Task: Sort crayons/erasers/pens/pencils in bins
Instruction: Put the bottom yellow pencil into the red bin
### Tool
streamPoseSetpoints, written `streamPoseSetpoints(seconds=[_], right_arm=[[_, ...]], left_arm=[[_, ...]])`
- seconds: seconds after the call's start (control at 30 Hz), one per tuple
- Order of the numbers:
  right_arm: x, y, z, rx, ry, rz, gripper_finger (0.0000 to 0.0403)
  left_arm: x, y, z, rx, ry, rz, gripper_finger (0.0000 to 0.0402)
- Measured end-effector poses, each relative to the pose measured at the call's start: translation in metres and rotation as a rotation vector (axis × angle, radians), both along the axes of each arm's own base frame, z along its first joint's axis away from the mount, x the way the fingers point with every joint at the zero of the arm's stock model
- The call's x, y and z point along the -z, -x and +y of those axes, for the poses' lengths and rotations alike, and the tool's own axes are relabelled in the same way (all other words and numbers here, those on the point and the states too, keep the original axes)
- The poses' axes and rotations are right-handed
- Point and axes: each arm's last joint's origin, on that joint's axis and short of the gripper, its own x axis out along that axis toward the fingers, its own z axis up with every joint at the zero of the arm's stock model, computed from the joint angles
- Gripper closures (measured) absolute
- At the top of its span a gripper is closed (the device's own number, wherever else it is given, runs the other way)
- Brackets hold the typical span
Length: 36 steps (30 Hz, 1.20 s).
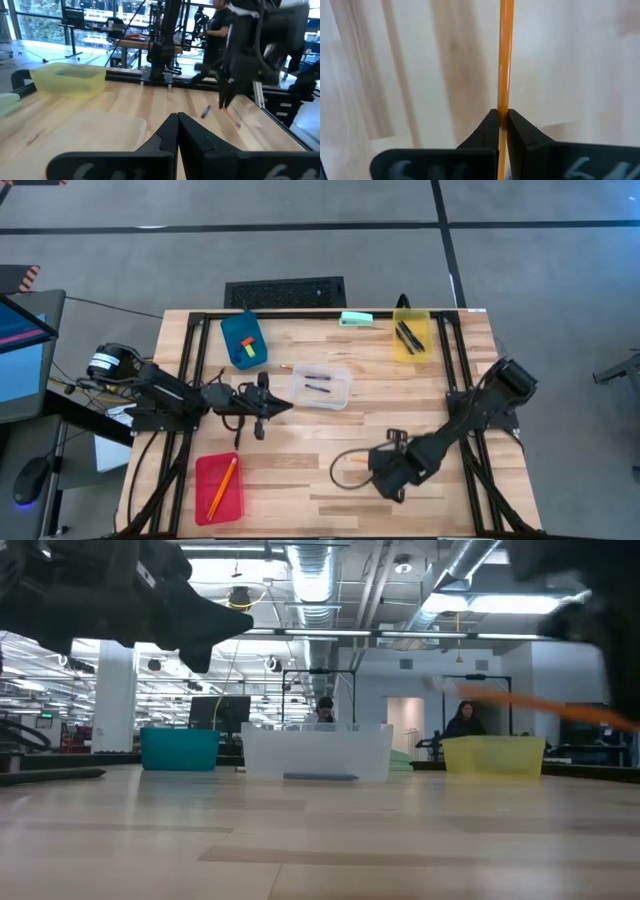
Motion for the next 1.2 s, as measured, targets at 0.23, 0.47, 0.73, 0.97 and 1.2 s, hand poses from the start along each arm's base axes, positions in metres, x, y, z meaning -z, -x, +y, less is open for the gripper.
streamPoseSetpoints(seconds=[0.23, 0.47, 0.73, 0.97, 1.2], right_arm=[[-0.044, -0.008, -0.043, -0.016, 0.04, -0.205, 0.0381], [-0.038, -0.02, -0.092, -0.01, 0.026, -0.459, 0.038], [-0.027, -0.036, -0.131, 0.036, -0.054, -0.91, 0.038], [-0.045, -0.043, -0.145, 0.052, -0.028, -1.155, 0.0379], [-0.052, -0.045, -0.149, 0.021, 0.022, -1.221, 0.038]], left_arm=[[-0.002, -0.002, 0.023, 0.001, 0.009, -0.02, 0.0401], [-0.006, -0.002, 0.035, 0.075, 0.042, -0.061, 0.0401], [-0.028, -0.017, 0.034, 0.23, 0.092, -0.128, 0.0365], [-0.048, -0.033, 0.035, 0.206, 0.083, -0.166, 0.0291], [-0.074, -0.049, 0.038, 0.155, 0.047, -0.234, 0.0269]])
